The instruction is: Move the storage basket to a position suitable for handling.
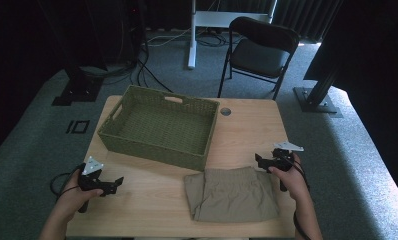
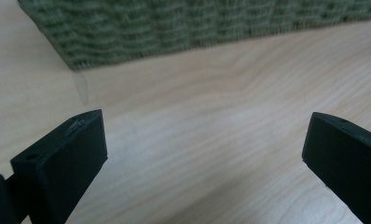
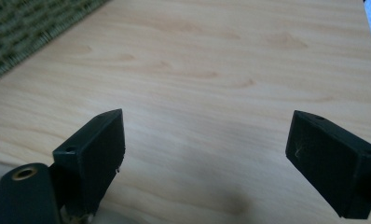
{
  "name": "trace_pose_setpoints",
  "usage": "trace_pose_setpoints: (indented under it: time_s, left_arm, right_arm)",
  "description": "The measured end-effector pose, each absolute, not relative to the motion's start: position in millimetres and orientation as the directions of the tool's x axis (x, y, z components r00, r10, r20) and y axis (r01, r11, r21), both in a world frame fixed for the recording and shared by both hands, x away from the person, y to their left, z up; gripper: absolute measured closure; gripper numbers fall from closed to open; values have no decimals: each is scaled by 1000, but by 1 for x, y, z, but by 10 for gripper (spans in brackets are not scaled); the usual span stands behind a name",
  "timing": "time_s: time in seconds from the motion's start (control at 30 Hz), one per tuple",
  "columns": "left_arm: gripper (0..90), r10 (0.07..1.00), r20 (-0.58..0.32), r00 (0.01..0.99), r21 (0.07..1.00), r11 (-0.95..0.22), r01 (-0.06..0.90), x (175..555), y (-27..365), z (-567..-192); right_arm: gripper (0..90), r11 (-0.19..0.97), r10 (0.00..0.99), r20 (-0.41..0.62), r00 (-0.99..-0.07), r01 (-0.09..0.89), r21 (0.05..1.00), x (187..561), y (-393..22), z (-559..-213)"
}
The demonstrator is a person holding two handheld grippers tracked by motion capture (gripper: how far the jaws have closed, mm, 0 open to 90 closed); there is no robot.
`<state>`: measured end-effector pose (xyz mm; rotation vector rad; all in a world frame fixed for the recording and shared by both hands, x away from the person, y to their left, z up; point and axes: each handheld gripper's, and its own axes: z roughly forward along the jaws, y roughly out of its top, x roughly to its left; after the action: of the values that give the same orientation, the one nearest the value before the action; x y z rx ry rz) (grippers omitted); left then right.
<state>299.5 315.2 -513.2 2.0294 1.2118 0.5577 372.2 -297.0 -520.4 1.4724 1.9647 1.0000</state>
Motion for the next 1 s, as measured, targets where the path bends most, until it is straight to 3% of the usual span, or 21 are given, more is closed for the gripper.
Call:
trace_pose_setpoints:
  time_s: [0.6,1.0]
  left_arm:
    - [6,890,-1,455,823,-258,506,339,330,-456]
    - [7,895,9,447,840,-249,483,378,339,-437]
  right_arm:
    - [114,183,921,54,-386,549,816,376,-257,-496]
    - [114,203,895,53,-443,511,835,375,-225,-481]
